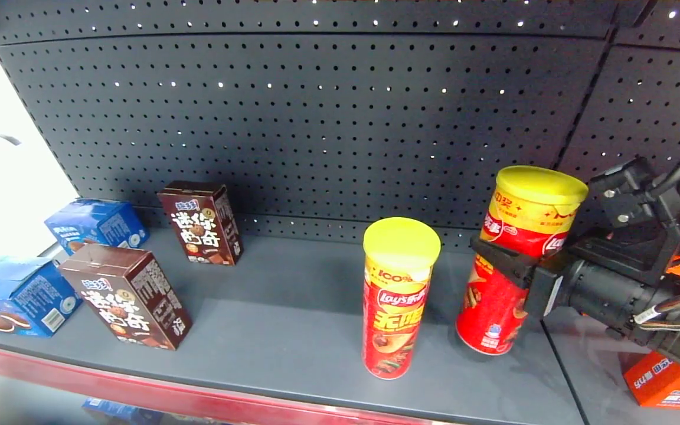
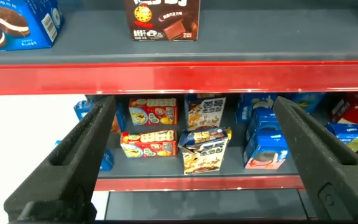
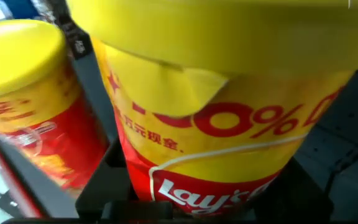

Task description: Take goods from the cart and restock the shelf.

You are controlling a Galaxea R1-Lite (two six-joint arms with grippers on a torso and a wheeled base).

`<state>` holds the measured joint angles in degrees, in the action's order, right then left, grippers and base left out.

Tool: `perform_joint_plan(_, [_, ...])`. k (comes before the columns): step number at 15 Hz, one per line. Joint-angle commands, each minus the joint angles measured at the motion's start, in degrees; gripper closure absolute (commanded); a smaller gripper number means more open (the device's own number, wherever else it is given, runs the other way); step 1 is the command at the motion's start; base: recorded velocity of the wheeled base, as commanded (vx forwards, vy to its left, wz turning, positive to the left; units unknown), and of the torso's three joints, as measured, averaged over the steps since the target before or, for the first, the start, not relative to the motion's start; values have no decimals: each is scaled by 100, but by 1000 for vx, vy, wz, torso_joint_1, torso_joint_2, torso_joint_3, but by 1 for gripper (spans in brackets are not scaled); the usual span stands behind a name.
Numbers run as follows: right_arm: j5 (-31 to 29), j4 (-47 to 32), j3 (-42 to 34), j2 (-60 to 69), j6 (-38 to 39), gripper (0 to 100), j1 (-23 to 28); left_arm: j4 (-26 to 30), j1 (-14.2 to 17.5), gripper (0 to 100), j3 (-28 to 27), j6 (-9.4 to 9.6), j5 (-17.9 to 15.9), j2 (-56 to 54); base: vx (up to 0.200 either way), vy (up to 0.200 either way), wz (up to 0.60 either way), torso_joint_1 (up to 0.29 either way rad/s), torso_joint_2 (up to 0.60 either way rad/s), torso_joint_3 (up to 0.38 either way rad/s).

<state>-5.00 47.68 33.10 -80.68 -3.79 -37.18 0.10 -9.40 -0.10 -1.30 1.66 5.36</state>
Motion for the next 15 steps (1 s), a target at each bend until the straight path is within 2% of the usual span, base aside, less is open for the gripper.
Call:
perform_joint_plan(1, [-98,128,39,-343,-8,100,-17,-1,-1,0,1,-1,10,9,0,0,0,0,0,0])
perform_joint_plan(4, [-669,365,461,-959,10,100,-96,-1,-1,0,1,-1,1,9,0,0,0,0,0,0])
perform_joint_plan(8, [-1073,717,1058,-1714,-8,100,-131,-1,-1,0,1,-1,1,9,0,0,0,0,0,0])
perform_joint_plan(15, [-1302,690,1524,-2110,-8,100,-158,-1,-1,0,1,-1,1,9,0,0,0,0,0,0])
